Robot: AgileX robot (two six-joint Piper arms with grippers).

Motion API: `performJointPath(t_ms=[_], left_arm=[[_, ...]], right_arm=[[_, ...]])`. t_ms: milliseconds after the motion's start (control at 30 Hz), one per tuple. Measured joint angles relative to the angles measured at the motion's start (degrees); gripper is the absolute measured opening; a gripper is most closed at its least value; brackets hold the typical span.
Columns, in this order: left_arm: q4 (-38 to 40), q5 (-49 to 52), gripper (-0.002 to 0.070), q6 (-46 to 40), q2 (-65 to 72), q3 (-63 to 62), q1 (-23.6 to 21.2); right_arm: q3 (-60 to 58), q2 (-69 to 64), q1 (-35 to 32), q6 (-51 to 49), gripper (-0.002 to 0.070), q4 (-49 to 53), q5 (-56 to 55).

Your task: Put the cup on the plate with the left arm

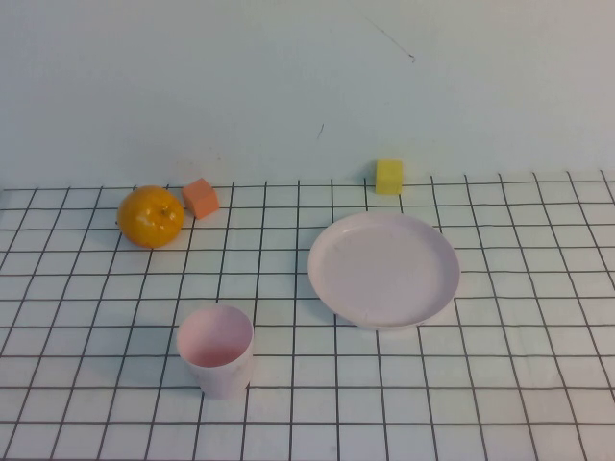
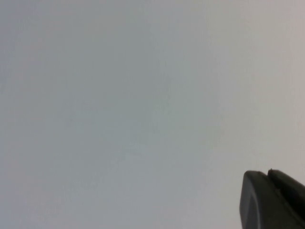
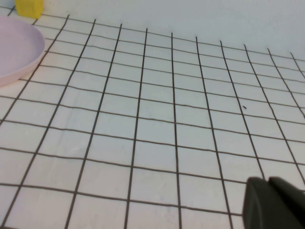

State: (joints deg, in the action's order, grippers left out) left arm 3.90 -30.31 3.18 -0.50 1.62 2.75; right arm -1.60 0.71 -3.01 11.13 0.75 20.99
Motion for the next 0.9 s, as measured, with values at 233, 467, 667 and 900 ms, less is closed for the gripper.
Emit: performJointPath(t_ms=[233, 467, 667, 900], left_arm=[[-1.41, 32.30, -0.0002, 9.13, 0.31, -11.19, 0.00], [-2.41, 57.89, -0.0002, 5.36, 11.54, -29.74, 0.00], [8.03, 72.21, -0.0002, -9.37, 26.28, -40.69, 0.00], [14.44, 81.68, 0.0039, -14.92, 47.52, -49.01, 0.00]], right_arm=[[0.00, 0.00, 0.00, 0.00, -0.0002, 0.00, 0.00], [0.00, 0.00, 0.00, 0.00, -0.0002, 0.00, 0.00], [0.00, 0.00, 0.00, 0.00, -0.0002, 0.00, 0.00], [0.00, 0.00, 0.00, 0.00, -0.0002, 0.00, 0.00]])
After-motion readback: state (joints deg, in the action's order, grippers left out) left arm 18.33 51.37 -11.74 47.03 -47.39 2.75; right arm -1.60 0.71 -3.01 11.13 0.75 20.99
